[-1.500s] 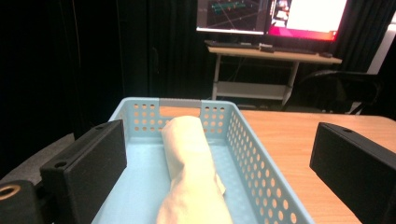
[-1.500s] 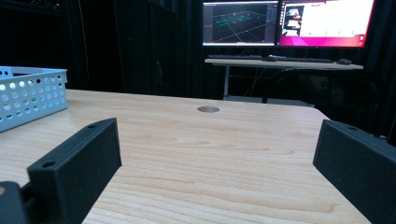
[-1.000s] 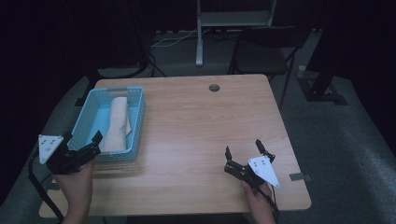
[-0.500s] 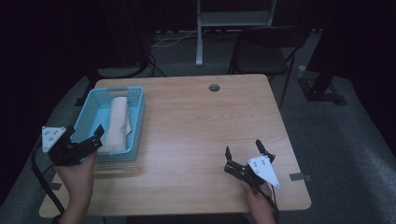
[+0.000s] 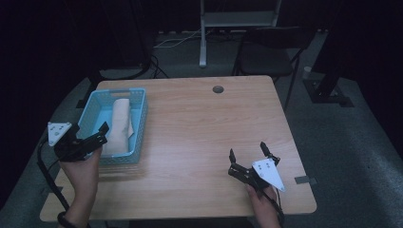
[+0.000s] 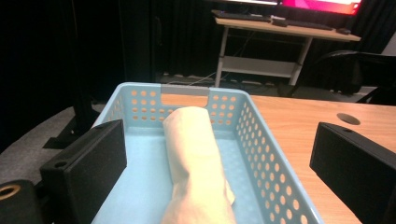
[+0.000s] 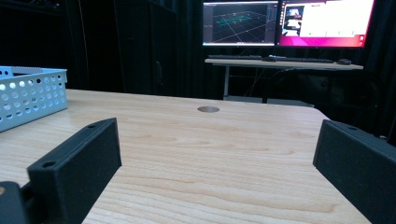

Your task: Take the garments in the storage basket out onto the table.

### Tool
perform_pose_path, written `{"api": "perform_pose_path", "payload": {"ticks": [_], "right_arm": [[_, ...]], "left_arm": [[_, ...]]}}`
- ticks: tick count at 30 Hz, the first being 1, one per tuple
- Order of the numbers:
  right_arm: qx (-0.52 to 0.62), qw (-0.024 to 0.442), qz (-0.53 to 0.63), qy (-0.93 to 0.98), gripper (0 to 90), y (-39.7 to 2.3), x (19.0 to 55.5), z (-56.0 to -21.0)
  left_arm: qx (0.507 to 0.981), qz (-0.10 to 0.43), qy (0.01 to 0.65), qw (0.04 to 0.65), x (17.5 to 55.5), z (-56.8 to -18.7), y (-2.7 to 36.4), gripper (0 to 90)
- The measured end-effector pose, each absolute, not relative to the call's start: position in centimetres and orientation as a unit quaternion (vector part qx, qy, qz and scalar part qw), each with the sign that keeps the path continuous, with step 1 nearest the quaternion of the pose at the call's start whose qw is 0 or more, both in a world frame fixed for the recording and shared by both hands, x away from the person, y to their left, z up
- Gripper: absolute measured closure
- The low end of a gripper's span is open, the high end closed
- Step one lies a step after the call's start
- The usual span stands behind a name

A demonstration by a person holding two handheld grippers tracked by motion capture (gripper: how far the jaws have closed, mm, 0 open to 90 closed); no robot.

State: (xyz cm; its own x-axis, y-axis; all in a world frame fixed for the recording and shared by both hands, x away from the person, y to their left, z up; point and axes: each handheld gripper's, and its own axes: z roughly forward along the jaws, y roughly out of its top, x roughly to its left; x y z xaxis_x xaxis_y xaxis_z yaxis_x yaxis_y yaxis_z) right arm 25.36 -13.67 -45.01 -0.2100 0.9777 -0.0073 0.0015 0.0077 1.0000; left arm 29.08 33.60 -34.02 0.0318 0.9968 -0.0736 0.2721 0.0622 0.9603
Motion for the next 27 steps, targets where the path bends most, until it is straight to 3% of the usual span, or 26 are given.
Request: {"api": "perform_pose_path", "payload": {"ticks": [27], "right_arm": [[0.444,0.445,0.548,0.552,0.2,-13.7,25.4,-45.0]], "left_arm": [[0.568,0.373,0.595,0.429,32.2,-33.6,33.8,3.3]]}}
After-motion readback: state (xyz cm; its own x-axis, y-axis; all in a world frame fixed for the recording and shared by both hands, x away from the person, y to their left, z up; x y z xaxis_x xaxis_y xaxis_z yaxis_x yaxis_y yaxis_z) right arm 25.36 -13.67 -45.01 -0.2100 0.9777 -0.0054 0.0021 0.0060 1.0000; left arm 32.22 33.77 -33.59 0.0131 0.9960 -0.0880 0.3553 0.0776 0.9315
